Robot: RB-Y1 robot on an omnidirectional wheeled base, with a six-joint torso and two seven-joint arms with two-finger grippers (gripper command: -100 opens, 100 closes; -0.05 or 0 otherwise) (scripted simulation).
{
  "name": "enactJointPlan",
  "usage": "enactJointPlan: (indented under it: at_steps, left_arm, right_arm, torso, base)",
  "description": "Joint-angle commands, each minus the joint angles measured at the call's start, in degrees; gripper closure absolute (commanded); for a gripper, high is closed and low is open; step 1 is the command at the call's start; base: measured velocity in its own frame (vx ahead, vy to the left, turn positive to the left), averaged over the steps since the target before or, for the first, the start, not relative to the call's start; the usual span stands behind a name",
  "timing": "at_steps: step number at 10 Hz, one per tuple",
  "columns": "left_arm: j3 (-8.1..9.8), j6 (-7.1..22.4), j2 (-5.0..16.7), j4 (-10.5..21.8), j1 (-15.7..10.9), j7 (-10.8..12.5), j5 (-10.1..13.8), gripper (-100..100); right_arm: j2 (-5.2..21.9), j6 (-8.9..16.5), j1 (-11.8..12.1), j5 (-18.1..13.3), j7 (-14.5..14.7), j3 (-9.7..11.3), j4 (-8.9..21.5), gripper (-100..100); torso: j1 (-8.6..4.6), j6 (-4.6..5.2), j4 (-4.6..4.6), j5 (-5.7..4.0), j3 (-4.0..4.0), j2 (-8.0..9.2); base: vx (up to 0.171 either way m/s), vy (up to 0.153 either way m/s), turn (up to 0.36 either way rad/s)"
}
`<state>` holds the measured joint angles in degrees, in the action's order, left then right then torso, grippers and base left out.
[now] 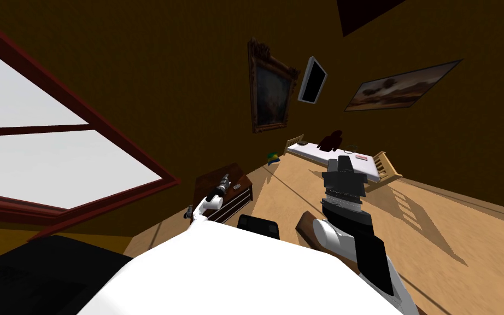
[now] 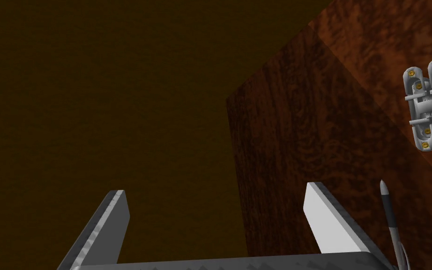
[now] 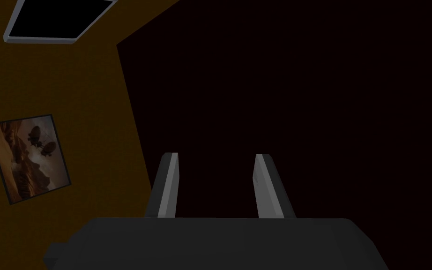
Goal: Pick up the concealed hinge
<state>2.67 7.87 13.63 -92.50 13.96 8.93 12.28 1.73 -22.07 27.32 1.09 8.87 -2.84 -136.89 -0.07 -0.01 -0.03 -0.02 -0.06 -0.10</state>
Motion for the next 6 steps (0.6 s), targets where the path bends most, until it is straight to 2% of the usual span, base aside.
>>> enactJointPlan:
  at_steps: [1, 2, 3, 4, 5, 6]
  left_arm:
    - [0.45, 2.12, 0.19, 2.86, -1.46, 1.06, 0.61, -100]
    - [0.45, 2.12, 0.19, 4.34, -1.46, 1.06, 0.61, -100]
    - [0.92, 4.12, 0.46, 6.07, -2.92, 1.97, 1.21, -100]
    - [0.92, 4.12, 0.46, 7.86, -2.92, 1.97, 1.21, -100]
    - [1.39, 6.1, 0.75, 9.7, -4.42, 2.84, 1.83, -100]
    - [1.39, 6.1, 0.75, 11.37, -4.42, 2.84, 1.83, -100]
  right_arm:
    - [0.0, 0.0, 0.0, 0.0, 0.0, 0.0, 0.0, 0]
    - [0.0, 0.0, 0.0, 0.0, 0.0, 0.0, 0.0, 0]
    - [0.0, 0.0, 0.0, 0.0, 0.0, 0.0, 0.0, 0]
    - [0.0, 0.0, 0.0, 0.0, 0.0, 0.0, 0.0, 0]
    - [0.0, 0.0, 0.0, 0.0, 0.0, 0.0, 0.0, 0]
    - [0.0, 0.0, 0.0, 0.0, 0.0, 0.0, 0.0, 0]
  torso:
    - [0.0, 0.0, 0.0, 0.0, 0.0, 0.0]
    - [-0.02, 0.01, 0.0, 0.0, -0.01, -0.02]
    - [0.0, 0.0, 0.0, 0.0, -0.01, -0.02]
    - [-0.03, 0.01, 0.0, -0.01, -0.03, -0.05]
    - [-0.03, 0.0, -0.01, 0.0, -0.02, -0.04]
    - [-0.03, 0.01, -0.01, -0.01, -0.05, -0.1]
  base:
    - [0.03, -0.024, -0.012]
    - [0.029, -0.021, -0.009]
    - [0.036, -0.031, -0.016]
    - [0.035, -0.024, -0.008]
    - [0.053, -0.028, -0.017]
    - [0.041, -0.023, -0.008]
